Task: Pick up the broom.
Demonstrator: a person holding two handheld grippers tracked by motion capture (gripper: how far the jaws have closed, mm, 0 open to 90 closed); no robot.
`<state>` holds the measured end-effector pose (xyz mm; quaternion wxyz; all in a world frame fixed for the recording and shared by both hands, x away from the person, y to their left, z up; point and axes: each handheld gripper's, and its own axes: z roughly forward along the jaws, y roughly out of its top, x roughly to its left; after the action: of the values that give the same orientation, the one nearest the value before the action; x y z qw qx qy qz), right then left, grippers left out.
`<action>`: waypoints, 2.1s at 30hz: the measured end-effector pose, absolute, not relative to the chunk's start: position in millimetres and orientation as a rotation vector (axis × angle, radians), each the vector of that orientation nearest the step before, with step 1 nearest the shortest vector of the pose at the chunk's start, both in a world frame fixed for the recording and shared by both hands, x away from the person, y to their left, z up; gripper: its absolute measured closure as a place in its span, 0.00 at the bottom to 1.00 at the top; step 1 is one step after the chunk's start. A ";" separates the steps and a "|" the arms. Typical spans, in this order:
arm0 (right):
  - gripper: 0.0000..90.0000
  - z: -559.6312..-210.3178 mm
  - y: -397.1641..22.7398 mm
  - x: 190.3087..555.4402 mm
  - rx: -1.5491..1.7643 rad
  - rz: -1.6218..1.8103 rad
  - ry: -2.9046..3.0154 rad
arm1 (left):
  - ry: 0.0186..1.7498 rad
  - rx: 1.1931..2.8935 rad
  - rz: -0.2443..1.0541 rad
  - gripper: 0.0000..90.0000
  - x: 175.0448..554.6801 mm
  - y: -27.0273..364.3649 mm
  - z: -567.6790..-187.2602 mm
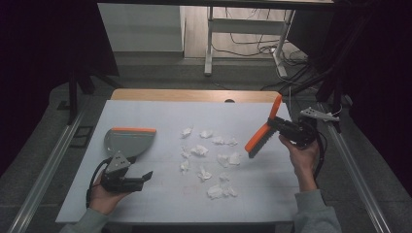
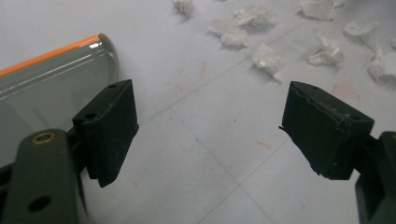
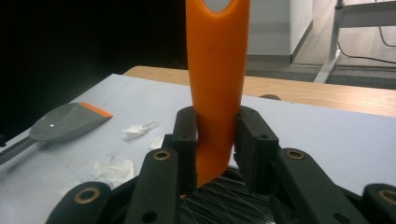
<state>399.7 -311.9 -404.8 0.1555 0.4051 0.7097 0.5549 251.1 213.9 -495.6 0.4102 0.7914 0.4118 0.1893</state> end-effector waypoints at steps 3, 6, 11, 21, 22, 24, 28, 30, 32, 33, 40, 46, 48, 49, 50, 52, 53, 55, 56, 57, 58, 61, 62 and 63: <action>0.78 -404.6 -306.3 399.4 1.154 1.621 2.042 | 1.014 1.998 0.481 0.22 253.8 205.4 -492.3; 0.78 -405.2 -301.0 398.9 1.153 1.633 2.051 | 0.991 2.007 0.480 0.22 257.6 195.9 -489.7; 0.78 -407.8 -292.0 398.9 1.152 1.668 2.065 | 0.951 2.023 0.486 0.22 263.6 179.0 -485.7; 0.78 -410.6 -266.2 395.8 1.148 1.717 2.089 | 0.860 2.006 0.466 0.23 283.6 132.6 -472.1; 0.78 -411.0 -263.5 395.2 1.147 1.717 2.089 | 0.849 2.012 0.464 0.23 285.4 127.7 -471.1; 0.78 -412.7 -258.9 394.7 1.151 1.733 2.090 | 0.829 2.011 0.465 0.23 288.4 118.1 -469.6; 0.78 -416.4 -248.0 393.3 1.164 1.767 2.101 | 0.801 2.011 0.453 0.24 294.0 101.4 -467.4; 0.78 -417.5 -241.1 392.0 1.159 1.776 2.106 | 0.790 2.009 0.448 0.24 297.0 94.0 -467.2; 0.78 -418.4 -234.2 390.6 1.153 1.791 2.110 | 0.779 2.011 0.441 0.25 300.1 86.9 -468.0; 0.78 -418.9 -228.1 388.7 1.149 1.804 2.113 | 0.775 2.011 0.437 0.25 301.5 83.4 -468.7; 0.78 -421.8 -211.1 383.8 1.157 1.843 2.113 | 0.731 2.024 0.411 0.27 304.4 63.5 -474.1; 0.78 -429.6 -193.8 379.5 1.186 1.895 2.097 | 0.752 2.015 0.426 0.32 306.2 58.4 -477.6; 0.78 -430.2 -190.5 378.2 1.188 1.912 2.091 | 0.768 2.003 0.443 0.36 307.8 57.8 -479.3; 0.78 -430.4 -189.0 377.3 1.190 1.914 2.090 | 0.771 2.003 0.444 0.37 308.4 57.4 -479.9; 0.78 -430.8 -187.4 376.6 1.193 1.921 2.082 | 0.773 2.003 0.450 0.39 308.8 56.9 -480.5; 0.78 -431.7 -184.9 376.0 1.195 1.932 2.079 | 0.775 2.000 0.459 0.45 309.1 56.4 -481.1; 0.78 -432.2 -184.0 375.7 1.201 1.937 2.078 | 0.777 1.999 0.464 0.49 309.6 56.2 -481.6; 0.78 -433.3 -183.0 375.4 1.209 1.954 2.072 | 0.781 2.000 0.456 0.59 312.2 55.7 -483.6; 0.78 -433.5 -182.7 375.3 1.213 1.960 2.077 | 0.781 2.000 0.456 0.64 312.2 55.7 -483.6; 0.78 -433.7 -182.0 375.1 1.212 1.963 2.078 | 0.786 2.003 0.448 0.68 313.8 55.6 -484.7; 0.78 -434.0 -181.1 374.6 1.212 1.960 2.080 | 0.789 2.005 0.455 0.71 314.1 55.6 -484.9; 0.78 -435.2 -178.5 373.5 1.209 1.958 2.087 | 0.797 2.009 0.473 0.84 314.7 56.3 -485.0; 0.78 -435.4 -178.1 373.2 1.208 1.955 2.085 | 0.799 2.010 0.466 0.85 315.6 57.3 -485.0; 0.78 -435.5 -177.8 373.2 1.208 1.953 2.088 | 0.805 2.015 0.463 0.85 316.8 59.8 -484.5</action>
<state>373.2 -177.8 -435.5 0.0189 0.3892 0.6726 0.6291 316.8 59.8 -484.5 0.4452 0.8132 0.3249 0.1870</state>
